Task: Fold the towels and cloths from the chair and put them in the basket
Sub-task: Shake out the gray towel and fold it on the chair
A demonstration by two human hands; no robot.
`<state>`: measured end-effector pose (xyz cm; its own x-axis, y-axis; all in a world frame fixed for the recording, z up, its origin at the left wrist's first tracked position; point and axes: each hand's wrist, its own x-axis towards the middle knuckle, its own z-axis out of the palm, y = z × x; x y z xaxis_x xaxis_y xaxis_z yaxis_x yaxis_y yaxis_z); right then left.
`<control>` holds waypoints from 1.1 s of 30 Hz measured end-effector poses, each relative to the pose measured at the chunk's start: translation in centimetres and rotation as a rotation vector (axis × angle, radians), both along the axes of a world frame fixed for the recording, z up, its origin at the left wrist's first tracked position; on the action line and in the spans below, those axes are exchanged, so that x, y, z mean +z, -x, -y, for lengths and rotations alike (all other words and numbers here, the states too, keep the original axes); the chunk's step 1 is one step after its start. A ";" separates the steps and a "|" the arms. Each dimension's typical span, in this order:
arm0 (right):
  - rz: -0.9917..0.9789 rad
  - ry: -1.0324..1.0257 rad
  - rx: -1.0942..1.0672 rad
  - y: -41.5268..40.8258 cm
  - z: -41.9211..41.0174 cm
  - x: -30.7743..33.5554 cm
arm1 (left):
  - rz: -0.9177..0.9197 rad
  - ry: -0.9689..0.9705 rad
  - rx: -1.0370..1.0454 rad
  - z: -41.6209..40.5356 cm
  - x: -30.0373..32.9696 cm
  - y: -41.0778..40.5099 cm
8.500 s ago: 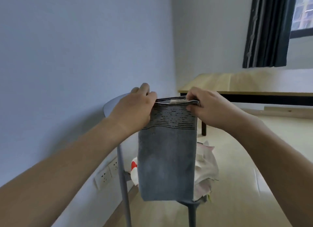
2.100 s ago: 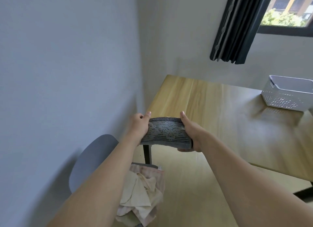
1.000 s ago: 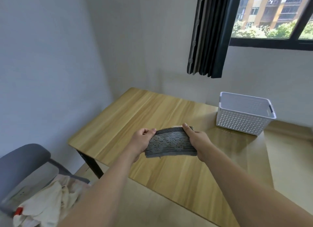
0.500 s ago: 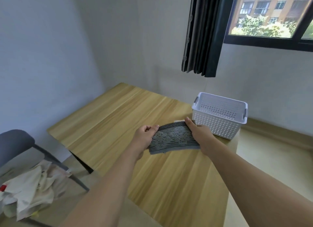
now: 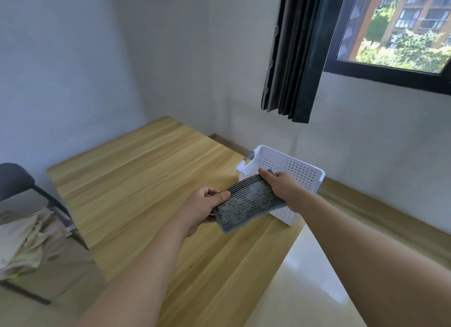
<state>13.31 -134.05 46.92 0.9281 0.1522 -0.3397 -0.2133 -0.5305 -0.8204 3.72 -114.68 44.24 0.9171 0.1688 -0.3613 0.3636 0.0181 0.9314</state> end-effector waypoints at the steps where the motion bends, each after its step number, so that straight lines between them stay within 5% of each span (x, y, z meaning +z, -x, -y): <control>1: 0.006 -0.001 0.024 -1.1 0.6 0.2 | 0.005 -0.005 0.001 0.5 0.0 -1.0; 11: 0.050 0.155 0.122 -16.1 8.1 -1.8 | -0.014 -0.171 -0.067 9.1 -1.4 -15.2; 17: 0.025 0.348 0.283 -25.3 10.7 -7.0 | -0.187 -0.366 -0.088 13.3 -5.7 -24.4; 25: -0.028 0.511 0.499 -30.6 10.6 -13.3 | -0.427 -0.744 -0.410 15.9 -9.7 -31.0; 33: -0.073 0.623 0.718 -32.1 9.0 -18.0 | -0.574 -0.748 -0.500 18.5 -14.1 -34.2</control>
